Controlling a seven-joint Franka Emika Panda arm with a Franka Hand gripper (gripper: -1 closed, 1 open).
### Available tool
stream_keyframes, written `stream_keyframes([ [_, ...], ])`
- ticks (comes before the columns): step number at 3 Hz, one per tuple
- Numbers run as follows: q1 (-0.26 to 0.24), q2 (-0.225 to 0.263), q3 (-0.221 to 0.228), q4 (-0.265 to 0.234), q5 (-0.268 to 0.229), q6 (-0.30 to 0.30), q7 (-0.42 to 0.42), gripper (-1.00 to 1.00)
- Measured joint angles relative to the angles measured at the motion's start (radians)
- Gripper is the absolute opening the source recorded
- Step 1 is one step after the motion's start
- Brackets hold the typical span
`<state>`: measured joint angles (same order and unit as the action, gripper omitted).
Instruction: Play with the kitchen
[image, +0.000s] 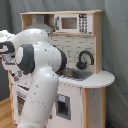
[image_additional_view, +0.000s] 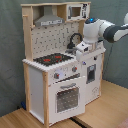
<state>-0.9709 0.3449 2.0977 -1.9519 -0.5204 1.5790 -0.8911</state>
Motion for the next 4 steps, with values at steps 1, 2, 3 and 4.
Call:
stream_keyframes([
  [1, 0.002, 0.006, -0.032, -0.039, 0.025, 0.027, -0.083, 1.0],
  [2, 0.002, -0.01, -0.094, -0.079, 0.011, 0.095, -0.063, 1.0],
  [3, 0.002, -0.043, -0.145, -0.115, -0.001, 0.153, -0.018, 1.0],
  [4, 0.002, -0.104, -0.193, -0.115, -0.005, 0.209, 0.022, 1.0],
])
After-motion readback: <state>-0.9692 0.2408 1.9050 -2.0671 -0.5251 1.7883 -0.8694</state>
